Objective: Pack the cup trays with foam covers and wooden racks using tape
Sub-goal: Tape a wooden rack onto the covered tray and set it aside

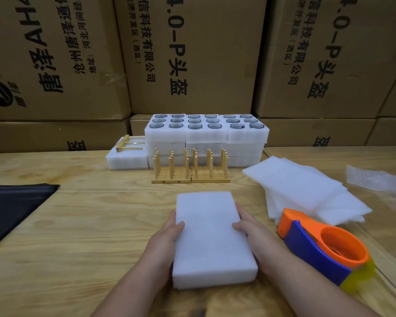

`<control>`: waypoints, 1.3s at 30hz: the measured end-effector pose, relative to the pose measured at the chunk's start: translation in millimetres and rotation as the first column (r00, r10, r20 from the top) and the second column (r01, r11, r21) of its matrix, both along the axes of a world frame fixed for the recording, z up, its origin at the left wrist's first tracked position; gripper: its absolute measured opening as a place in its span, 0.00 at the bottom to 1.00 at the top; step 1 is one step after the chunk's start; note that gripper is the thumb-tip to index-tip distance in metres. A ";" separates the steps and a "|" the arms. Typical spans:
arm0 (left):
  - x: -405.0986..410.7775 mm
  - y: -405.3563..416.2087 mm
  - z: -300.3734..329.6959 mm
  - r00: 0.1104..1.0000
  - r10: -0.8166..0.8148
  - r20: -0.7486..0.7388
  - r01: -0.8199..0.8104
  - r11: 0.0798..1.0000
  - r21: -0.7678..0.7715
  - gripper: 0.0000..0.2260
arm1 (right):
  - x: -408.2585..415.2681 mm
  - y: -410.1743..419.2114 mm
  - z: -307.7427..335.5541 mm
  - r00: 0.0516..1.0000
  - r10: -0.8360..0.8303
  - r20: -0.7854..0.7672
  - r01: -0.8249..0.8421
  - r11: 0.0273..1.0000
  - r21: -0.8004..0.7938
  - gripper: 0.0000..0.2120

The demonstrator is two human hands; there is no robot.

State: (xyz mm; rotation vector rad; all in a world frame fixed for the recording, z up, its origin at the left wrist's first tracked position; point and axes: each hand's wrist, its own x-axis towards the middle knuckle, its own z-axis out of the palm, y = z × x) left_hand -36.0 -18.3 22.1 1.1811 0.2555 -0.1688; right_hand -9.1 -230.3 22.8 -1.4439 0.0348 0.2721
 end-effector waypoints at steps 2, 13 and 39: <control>-1.2 -2.3 0.0 1.000 0.000 0.008 0.000 0.998 0.065 0.22 | -3.7 2.8 1.5 1.000 -0.018 0.008 0.018 0.999 -0.040 0.34; 20.0 -20.3 51.1 0.891 -0.375 0.256 -0.097 0.394 0.914 0.28 | -13.3 -24.4 -0.8 0.948 0.096 0.304 0.186 0.606 -0.773 0.26; 115.1 8.4 75.7 0.928 0.010 0.372 -0.308 0.581 0.753 0.11 | 23.9 -40.5 -34.2 0.870 0.294 0.397 0.275 0.379 -0.883 0.24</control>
